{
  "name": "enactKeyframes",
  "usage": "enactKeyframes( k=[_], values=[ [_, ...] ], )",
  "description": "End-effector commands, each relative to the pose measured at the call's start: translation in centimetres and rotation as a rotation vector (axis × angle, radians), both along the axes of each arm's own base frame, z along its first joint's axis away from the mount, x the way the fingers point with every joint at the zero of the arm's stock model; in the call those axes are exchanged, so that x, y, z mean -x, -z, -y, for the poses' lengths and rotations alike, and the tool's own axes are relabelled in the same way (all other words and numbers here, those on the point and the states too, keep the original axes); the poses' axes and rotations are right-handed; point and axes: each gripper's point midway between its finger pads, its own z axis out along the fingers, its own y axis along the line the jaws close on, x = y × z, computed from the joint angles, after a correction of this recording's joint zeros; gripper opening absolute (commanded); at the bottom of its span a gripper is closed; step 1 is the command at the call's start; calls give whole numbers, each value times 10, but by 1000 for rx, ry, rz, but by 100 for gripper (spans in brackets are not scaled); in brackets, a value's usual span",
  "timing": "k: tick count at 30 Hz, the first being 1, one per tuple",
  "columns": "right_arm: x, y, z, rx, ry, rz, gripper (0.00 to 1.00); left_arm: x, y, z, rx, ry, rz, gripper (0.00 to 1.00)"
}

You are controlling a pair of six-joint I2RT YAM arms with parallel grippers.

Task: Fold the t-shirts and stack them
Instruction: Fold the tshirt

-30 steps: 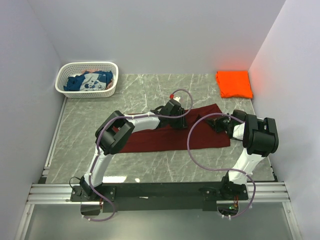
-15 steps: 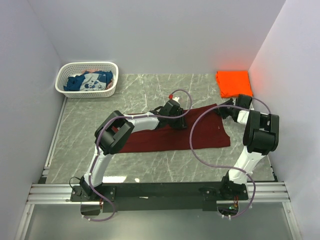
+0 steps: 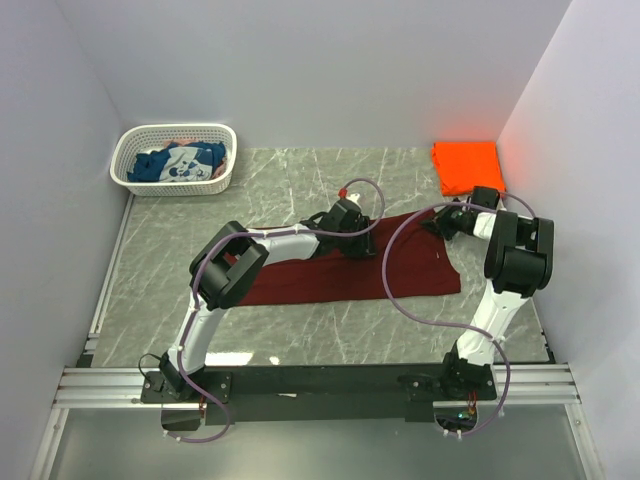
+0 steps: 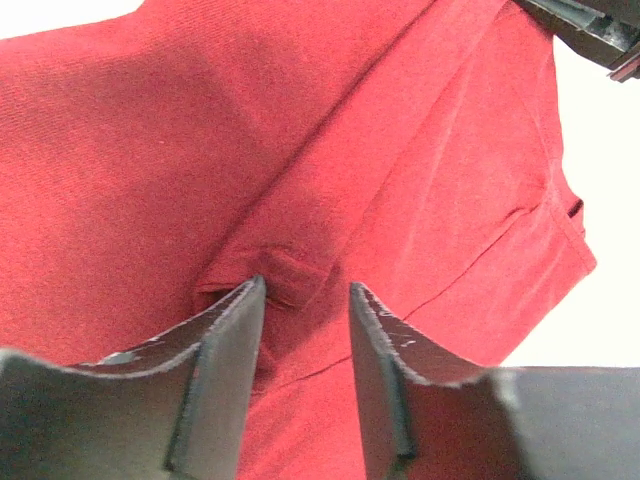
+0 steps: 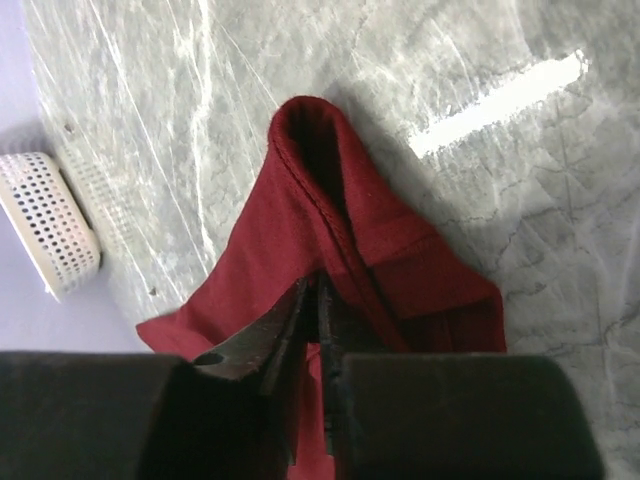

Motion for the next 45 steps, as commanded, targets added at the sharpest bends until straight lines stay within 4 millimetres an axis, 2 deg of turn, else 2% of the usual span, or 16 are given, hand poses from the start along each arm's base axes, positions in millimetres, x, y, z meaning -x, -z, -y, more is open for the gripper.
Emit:
enactKeyframes(
  k=[1,5,9,13,15,20,24,26,27,29,31,33,34,35,40,45],
  values=[
    [-10,-11,14,75,-10,37,18,21,44,-31,-171,-4,-115,49],
    [-9,-31,18,126,-5,60,30,14,19,-25,-145,-4,-80,63],
    [-3,-52,23,217,14,73,41,6,-11,-18,-113,-2,-46,71],
    [12,-72,26,287,55,73,43,2,-39,-12,-80,-1,-20,77],
    [22,-74,26,317,67,55,43,0,-56,-11,-64,-3,-2,79],
    [50,-80,5,351,56,18,43,-7,-93,-21,-45,-19,49,85],
    [76,-74,-40,335,-36,-14,40,-17,-104,-50,-102,-62,87,81],
    [91,-67,-51,324,-34,-50,39,-28,-98,-79,-175,-97,99,71],
    [105,-55,-62,316,-59,-87,38,-31,-95,-89,-200,-98,101,66],
    [116,-49,-70,288,-50,-113,38,-40,-83,-120,-293,-99,102,56],
    [128,-38,-76,283,-48,-141,37,-49,-67,-156,-425,-123,103,49],
    [134,-32,-80,285,-51,-157,37,-54,-54,-180,-514,-146,94,48],
    [137,-26,-84,291,-57,-175,37,-55,-34,-209,-590,-164,55,46],
    [137,-26,-85,290,-58,-176,37,-55,-34,-209,-591,-164,54,46],
    [135,-12,-90,297,-63,-226,37,-43,-7,-241,-670,-210,-33,44],
    [134,6,-88,326,-87,-302,37,-12,28,-262,-730,-216,-176,44]
  ],
)
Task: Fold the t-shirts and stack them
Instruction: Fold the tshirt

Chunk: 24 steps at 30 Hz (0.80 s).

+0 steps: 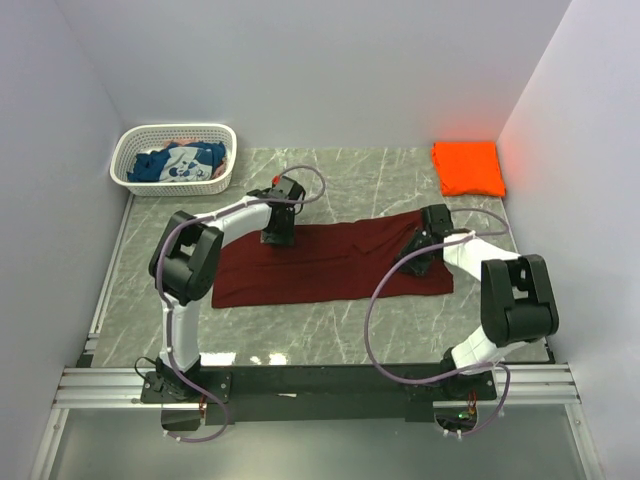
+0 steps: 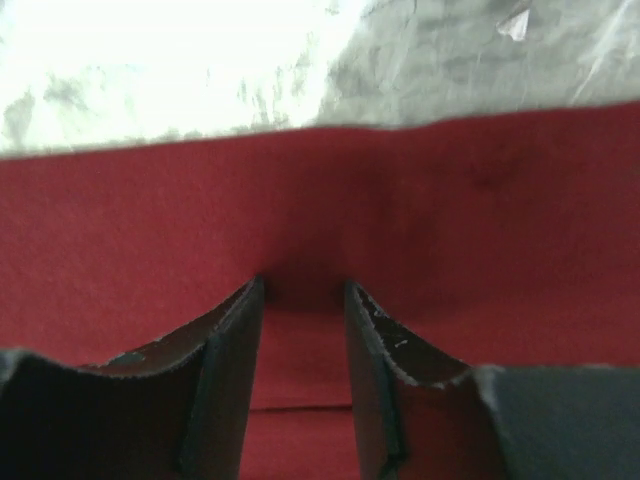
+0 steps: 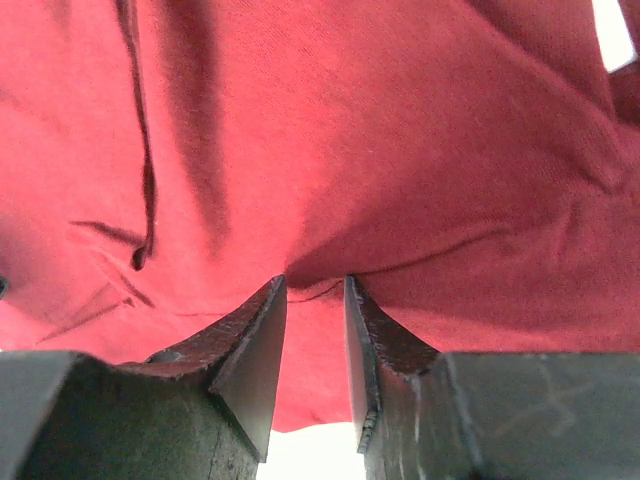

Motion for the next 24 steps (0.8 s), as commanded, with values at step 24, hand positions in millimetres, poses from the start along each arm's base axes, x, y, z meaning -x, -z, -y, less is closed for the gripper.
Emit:
enactKeyframes(
  k=[24],
  values=[
    [-185,-4,-48,-45,-300,-31,36,215,22,87,503,-53,-641,52]
  ],
)
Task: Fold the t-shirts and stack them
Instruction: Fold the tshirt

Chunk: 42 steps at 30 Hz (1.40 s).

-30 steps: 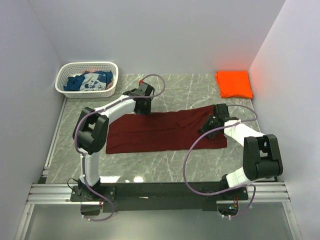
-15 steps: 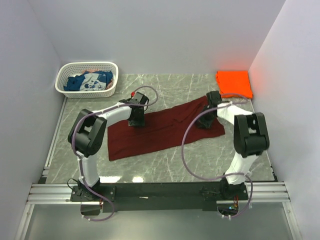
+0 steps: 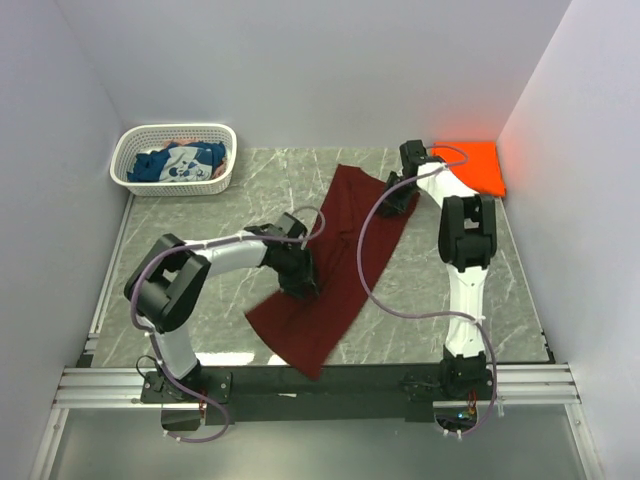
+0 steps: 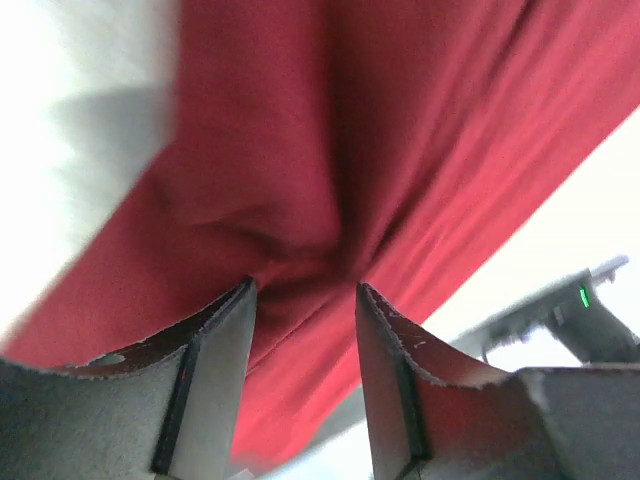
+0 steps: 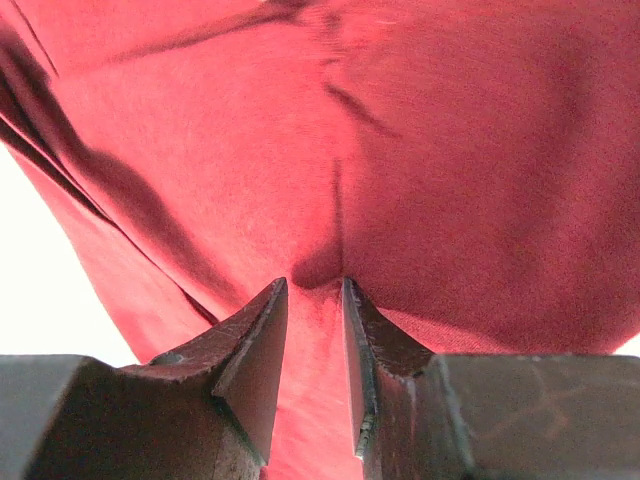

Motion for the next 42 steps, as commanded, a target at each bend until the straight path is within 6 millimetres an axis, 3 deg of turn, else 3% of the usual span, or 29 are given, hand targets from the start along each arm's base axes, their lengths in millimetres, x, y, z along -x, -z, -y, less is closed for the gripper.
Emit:
enactKeyframes(
  k=[1,8,12,16,17,18,19,20,21,22,23,24,26,27,28,30,33,37,42],
  values=[
    [-9,11,-20,-57,-71,-24,36,70,19,14,19,33,-278,52],
    [-36,9,-47,-166,-98,47,36,79,9,26,56,-75,-313,58],
    [-63,-19,-50,-177,-110,164,36,69,-11,20,45,-152,-247,67],
    [-71,-56,-48,-157,-130,243,37,47,-32,8,-26,-208,-119,76],
    [-70,-65,-45,-144,-139,267,37,39,-40,3,-41,-228,-62,82],
    [-62,-61,-41,-127,-136,264,37,33,-46,-1,-57,-240,-24,84],
    [-58,-92,-40,-124,-142,322,37,31,-54,-7,-84,-241,1,86],
    [-52,-101,-37,-109,-149,343,39,22,-61,-17,-115,-265,65,89],
    [-36,-92,-34,-96,-146,311,39,22,-66,-23,-136,-265,86,89],
    [-26,-122,-32,-88,-146,365,40,23,-72,-25,-140,-246,99,90],
    [-15,-127,-29,-74,-151,370,42,25,-77,-38,-181,-256,123,90],
    [10,-133,-24,-58,-152,361,43,23,-79,-46,-212,-269,154,90],
    [39,-134,-20,2,-157,351,45,36,-80,-59,-252,-246,168,90],
    [69,-132,-17,17,-167,328,46,40,-80,-64,-269,-243,175,89],
    [86,-129,-20,50,-176,318,46,51,-75,-68,-289,-224,164,88],
    [132,-119,-18,79,-198,284,46,67,-73,-70,-289,-201,154,86],
    [179,-105,-26,111,-232,283,44,98,-57,-71,-286,-143,115,84],
    [211,-86,-51,116,-246,289,43,110,-51,-72,-240,-155,108,82],
    [206,-58,-80,128,-251,306,45,110,-50,-74,-216,-180,120,82]
  ],
)
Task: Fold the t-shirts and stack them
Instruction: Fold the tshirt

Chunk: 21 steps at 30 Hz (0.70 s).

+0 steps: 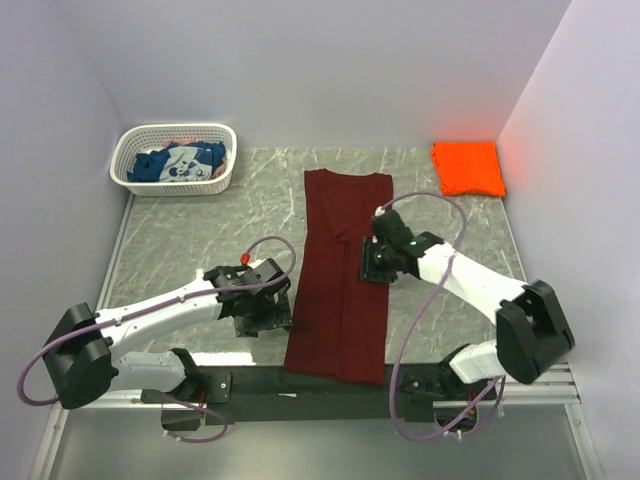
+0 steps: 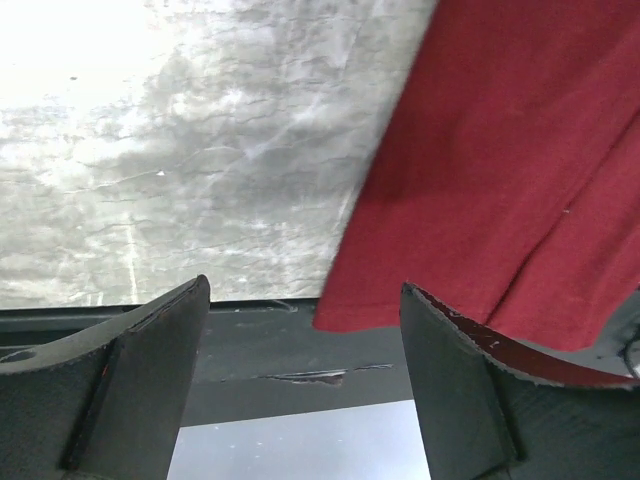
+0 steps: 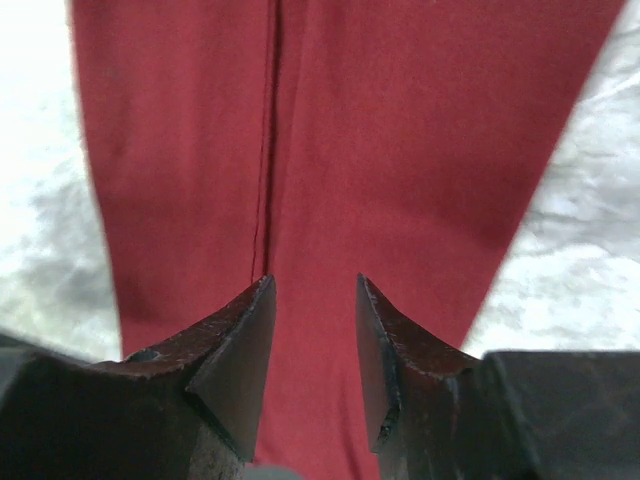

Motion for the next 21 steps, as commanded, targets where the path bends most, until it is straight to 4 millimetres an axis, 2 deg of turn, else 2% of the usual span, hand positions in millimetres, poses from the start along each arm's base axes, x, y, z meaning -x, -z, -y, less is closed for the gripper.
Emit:
enactKeyframes(
  k=[1,2,3,6,8,9,11,12,14,15,17,18,20,21],
  values=[
    [-35,2,-20,-11,74,110,46,-8,-7,9,60,-31,42,83],
    [-43,0,-26,-10,74,120,47,-7,-7,12,68,-28,38,83],
    [-43,13,-31,18,66,90,47,-9,-8,14,75,-28,42,83],
    [-58,26,-40,55,76,82,48,-15,-10,15,76,-45,63,84],
    [-68,26,-45,70,81,88,48,-18,-10,14,64,-53,75,84],
    [-69,37,-44,98,86,67,48,-20,-12,15,66,-55,80,84],
    [-78,39,-47,118,93,68,48,-21,-13,16,67,-59,84,83],
    [-80,49,-46,146,95,51,48,-23,-14,18,74,-62,91,83],
    [-91,50,-45,183,99,58,48,-26,-11,18,69,-67,91,83],
    [-93,60,-43,218,100,42,48,-27,-10,17,67,-67,91,83],
    [-105,59,-42,246,108,59,48,-30,-7,16,65,-77,84,83],
    [-108,68,-41,261,105,44,48,-31,-5,16,64,-73,82,83],
    [-119,66,-44,268,105,54,48,-35,-4,15,68,-81,74,83],
    [-123,74,-39,293,113,40,48,-38,-4,15,69,-79,76,83]
  ],
)
